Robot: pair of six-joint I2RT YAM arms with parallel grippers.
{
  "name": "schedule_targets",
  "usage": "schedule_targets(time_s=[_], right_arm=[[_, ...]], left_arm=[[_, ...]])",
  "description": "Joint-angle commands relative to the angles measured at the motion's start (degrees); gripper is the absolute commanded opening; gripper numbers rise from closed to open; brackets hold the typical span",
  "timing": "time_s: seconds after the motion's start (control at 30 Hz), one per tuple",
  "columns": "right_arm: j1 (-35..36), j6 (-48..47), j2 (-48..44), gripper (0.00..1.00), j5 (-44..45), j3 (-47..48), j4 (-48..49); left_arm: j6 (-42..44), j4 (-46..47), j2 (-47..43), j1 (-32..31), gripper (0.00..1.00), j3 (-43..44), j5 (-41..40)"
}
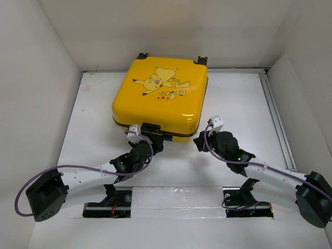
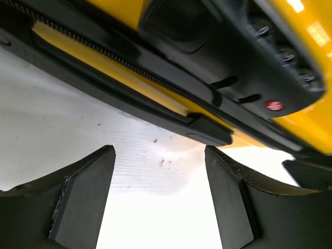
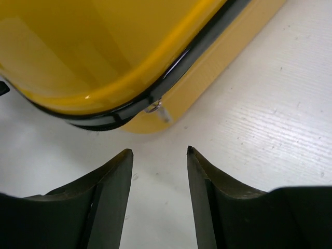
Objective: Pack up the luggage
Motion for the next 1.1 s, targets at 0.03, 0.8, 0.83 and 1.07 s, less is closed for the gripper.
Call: schedule_targets(time_s=[0.03, 0.8, 0.83, 1.07], right_arm=[[-4.19, -6.18, 1.75, 0.53, -8.39, 3.72, 5.45], [-16.23, -10.49, 12.39, 0.51, -36.50, 3.72, 25.05], [-16.24, -10.49, 13.00, 0.51, -37.56, 3.72, 25.75], [-16.24, -5.05, 16.61, 0.08, -38.55, 0.12, 35.51]], left_arm=[[0.90, 1.44, 1.28, 0.09, 0.66, 2.37, -1.36], [3.53, 7.15, 5.58, 0.09, 0.65, 4.04, 0.93], [3.53, 7.15, 6.11, 0.09, 0.65, 4.04, 0.93], [5.46, 8.73, 8.56, 0.09, 0.64, 5.88, -0.47]])
